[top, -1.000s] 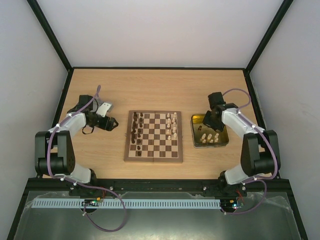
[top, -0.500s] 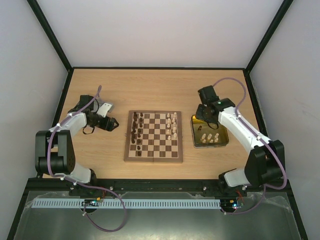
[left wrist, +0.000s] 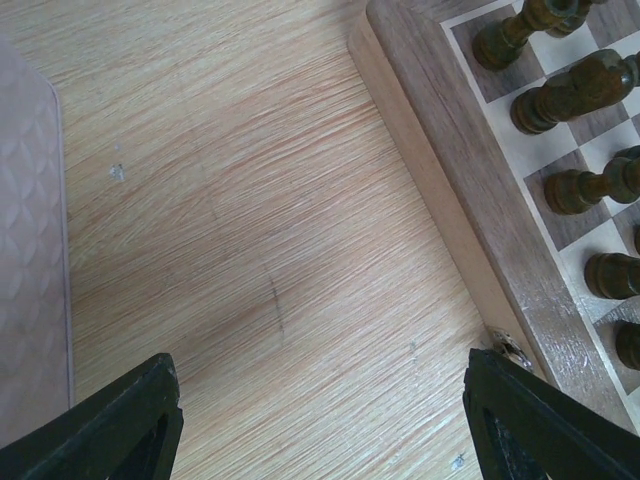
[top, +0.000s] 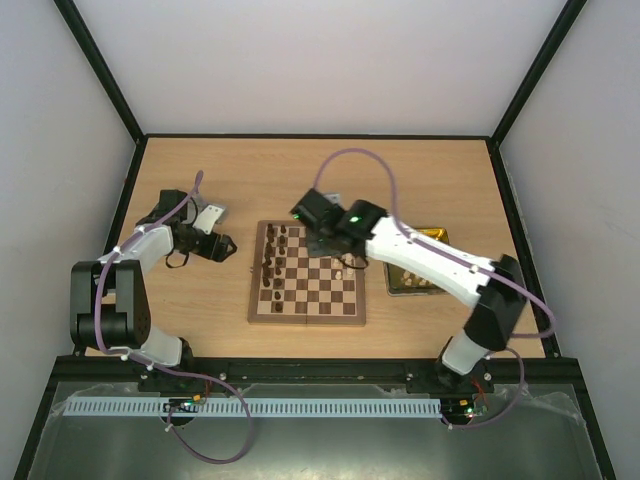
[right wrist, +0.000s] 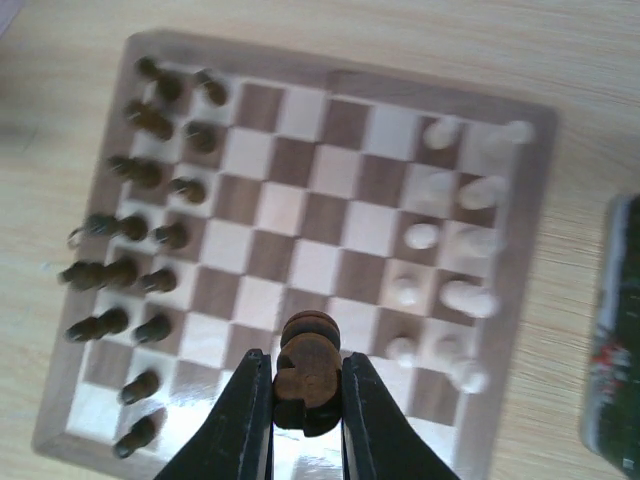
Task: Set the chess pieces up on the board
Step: Place the chess piece on the chessboard.
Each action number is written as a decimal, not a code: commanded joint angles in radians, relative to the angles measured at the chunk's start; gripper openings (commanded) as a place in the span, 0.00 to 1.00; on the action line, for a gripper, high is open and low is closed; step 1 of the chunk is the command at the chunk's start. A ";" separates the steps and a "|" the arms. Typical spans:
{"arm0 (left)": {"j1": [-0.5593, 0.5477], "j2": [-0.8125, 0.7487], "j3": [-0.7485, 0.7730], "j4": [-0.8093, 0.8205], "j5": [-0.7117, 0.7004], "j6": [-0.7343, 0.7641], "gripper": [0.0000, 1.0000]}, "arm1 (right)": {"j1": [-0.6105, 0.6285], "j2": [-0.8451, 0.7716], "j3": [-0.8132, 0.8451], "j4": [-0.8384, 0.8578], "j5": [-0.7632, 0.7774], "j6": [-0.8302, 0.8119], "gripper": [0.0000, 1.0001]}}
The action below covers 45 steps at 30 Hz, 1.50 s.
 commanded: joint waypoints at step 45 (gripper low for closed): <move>0.019 0.014 -0.015 0.027 -0.037 -0.018 0.80 | 0.319 0.573 0.406 -0.073 -0.093 -0.064 0.09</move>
